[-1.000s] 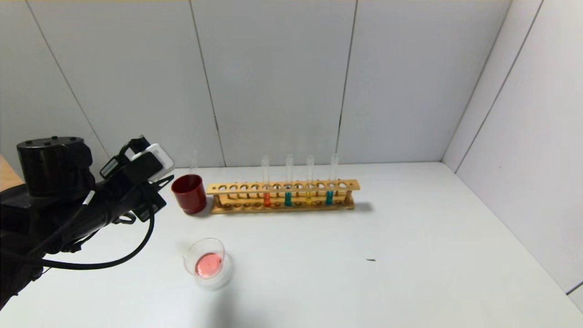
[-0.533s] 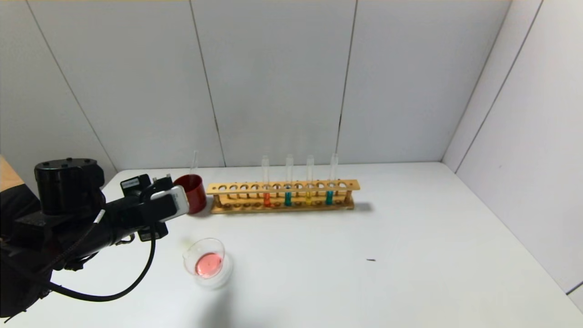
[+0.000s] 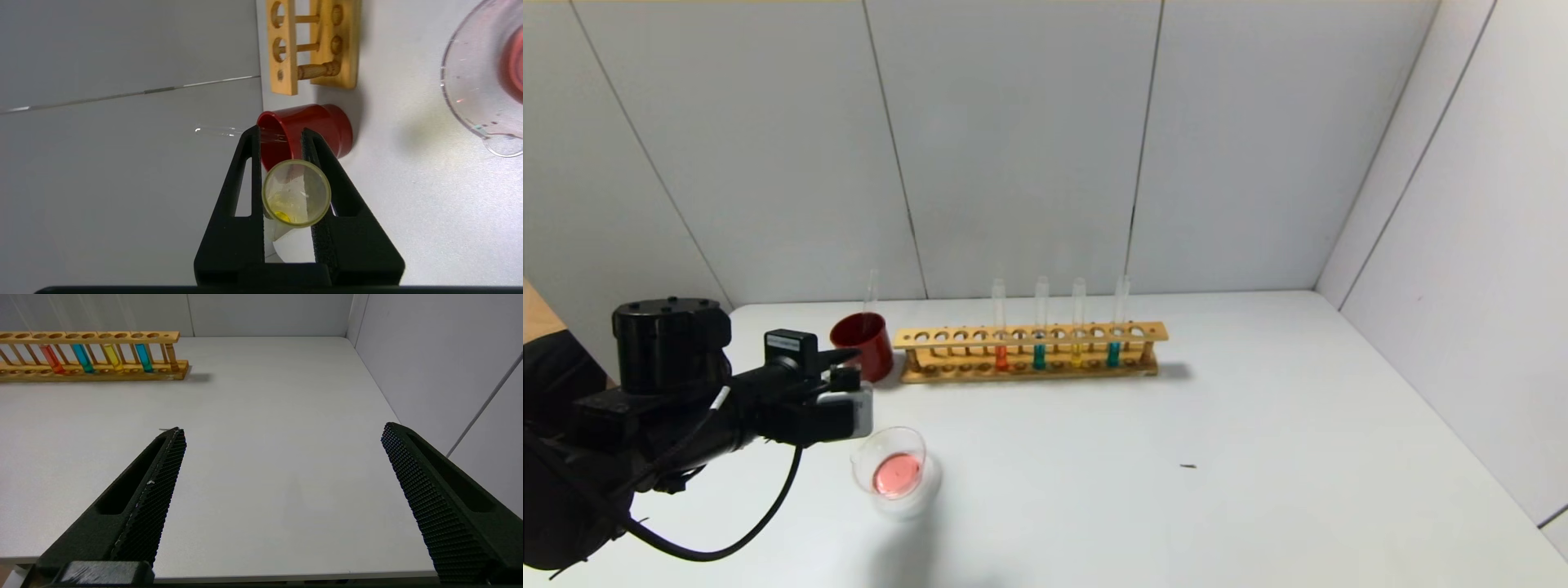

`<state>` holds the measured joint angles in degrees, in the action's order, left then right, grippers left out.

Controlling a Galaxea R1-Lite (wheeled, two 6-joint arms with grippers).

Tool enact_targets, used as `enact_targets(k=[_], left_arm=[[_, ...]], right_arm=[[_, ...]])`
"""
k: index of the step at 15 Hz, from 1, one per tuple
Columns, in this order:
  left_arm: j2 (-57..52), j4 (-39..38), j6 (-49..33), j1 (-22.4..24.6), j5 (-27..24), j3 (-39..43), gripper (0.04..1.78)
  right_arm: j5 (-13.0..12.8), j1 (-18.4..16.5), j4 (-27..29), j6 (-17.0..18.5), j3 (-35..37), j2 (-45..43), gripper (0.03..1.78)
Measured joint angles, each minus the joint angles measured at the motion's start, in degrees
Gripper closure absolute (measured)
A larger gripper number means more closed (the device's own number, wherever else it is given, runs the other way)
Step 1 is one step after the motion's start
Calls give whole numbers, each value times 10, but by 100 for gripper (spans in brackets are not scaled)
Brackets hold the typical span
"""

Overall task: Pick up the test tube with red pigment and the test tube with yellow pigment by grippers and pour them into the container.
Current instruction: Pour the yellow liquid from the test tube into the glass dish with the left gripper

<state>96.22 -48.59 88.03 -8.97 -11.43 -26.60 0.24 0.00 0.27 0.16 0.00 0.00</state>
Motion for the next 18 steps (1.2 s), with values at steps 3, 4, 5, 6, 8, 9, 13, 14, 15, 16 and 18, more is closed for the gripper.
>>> enact_targets(k=[3, 4, 5, 6, 8, 9, 13, 14, 15, 16, 18], left_arm=[[6, 0, 59, 2, 0, 13, 146], [13, 0, 78, 1, 0, 12, 146], [21, 0, 96, 1, 0, 9, 146], [28, 0, 103, 1, 1, 8, 146], [40, 0, 120, 1, 3, 4, 146], [44, 0, 136, 1, 3, 0, 146], [73, -1, 185, 1, 4, -26, 146], [80, -1, 196, 2, 4, -30, 146], [87, -1, 210, 2, 4, -32, 146], [90, -1, 225, 2, 4, -34, 146], [98, -6, 241, 3, 4, -37, 146]], right_arm=[[0, 0, 0, 0, 0, 0, 6], [0, 0, 0, 0, 0, 0, 6], [0, 0, 0, 0, 0, 0, 6], [0, 0, 0, 0, 0, 0, 6], [0, 0, 0, 0, 0, 0, 6], [0, 0, 0, 0, 0, 0, 6], [0, 0, 0, 0, 0, 0, 6], [0, 0, 0, 0, 0, 0, 6], [0, 0, 0, 0, 0, 0, 6], [0, 0, 0, 0, 0, 0, 6], [0, 0, 0, 0, 0, 0, 6]])
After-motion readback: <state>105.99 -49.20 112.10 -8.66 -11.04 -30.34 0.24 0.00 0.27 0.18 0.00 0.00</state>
